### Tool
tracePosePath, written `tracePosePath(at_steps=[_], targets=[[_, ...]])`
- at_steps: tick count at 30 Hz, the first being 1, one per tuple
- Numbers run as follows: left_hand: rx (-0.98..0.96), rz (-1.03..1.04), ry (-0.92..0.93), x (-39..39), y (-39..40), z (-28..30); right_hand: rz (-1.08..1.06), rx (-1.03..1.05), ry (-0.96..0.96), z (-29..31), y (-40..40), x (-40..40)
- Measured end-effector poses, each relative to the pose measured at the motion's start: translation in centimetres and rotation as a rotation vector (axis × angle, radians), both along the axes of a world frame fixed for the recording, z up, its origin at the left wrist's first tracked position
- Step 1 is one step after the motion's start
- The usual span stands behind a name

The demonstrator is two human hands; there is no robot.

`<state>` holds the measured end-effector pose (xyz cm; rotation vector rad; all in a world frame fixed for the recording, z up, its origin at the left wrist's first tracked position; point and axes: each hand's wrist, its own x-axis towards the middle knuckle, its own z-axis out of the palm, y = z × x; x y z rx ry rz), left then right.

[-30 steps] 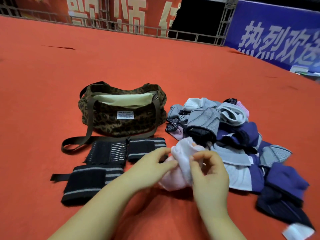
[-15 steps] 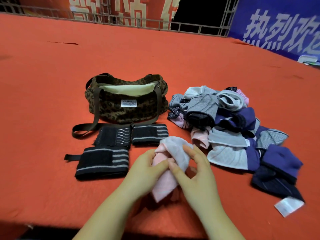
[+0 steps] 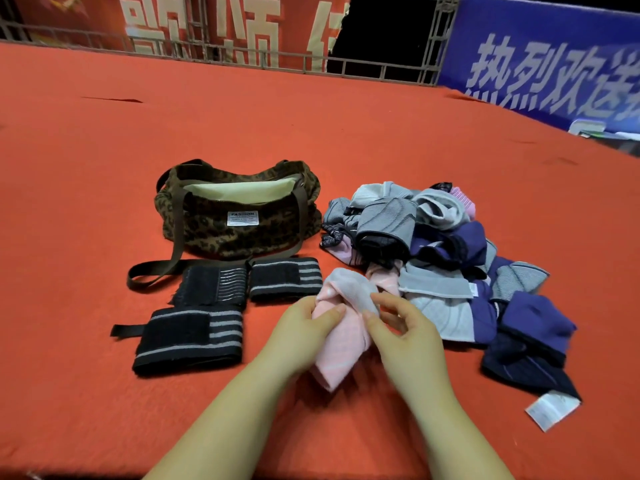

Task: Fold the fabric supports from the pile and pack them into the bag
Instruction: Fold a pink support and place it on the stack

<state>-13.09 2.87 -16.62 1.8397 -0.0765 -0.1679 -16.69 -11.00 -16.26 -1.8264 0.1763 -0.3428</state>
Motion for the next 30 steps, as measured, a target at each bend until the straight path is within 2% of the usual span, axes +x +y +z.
tracePosePath(at_steps=[3, 5, 8, 11, 13, 15, 17, 26, 30], targets=[[-0.165, -0.047, 0.164, 1.0, -2.5, 0.2, -0.028, -0.048, 0.036, 0.4, -1.5, 0.6], [-0.16, -0.122, 0.205, 1.4, -4.0, -0.3, -0.022, -0.108, 0.075, 0.3, -2.6, 0.8], [0.116, -0.077, 0.082, 2.0, -4.6, -1.8, 0.067, -0.173, 0.192, -0.5, -3.9, 0.4], [0.407, 0.053, -0.058, 2.1, -4.4, -2.2, 0.06, -0.143, 0.204, -1.0, -5.1, -0.4], [0.497, 0.11, -0.163, 1.8, -4.9, -1.3, 0.023, -0.128, 0.193, -1.2, -5.7, -0.6], [0.448, 0.082, -0.325, 1.5, -5.8, 0.0, 0.003, -0.137, 0.189, -1.3, -6.2, -0.7], [0.401, 0.013, -0.41, 1.6, -6.8, 0.7, -0.007, -0.149, 0.18, -1.2, -6.7, -0.8], [0.325, -0.038, -0.469, 3.0, -9.3, 2.9, -0.073, -0.154, 0.129, 0.5, -9.9, 0.0], [0.43, 0.027, -0.53, 4.4, -9.6, 3.8, -0.087, -0.187, 0.089, 1.7, -10.4, 1.5]])
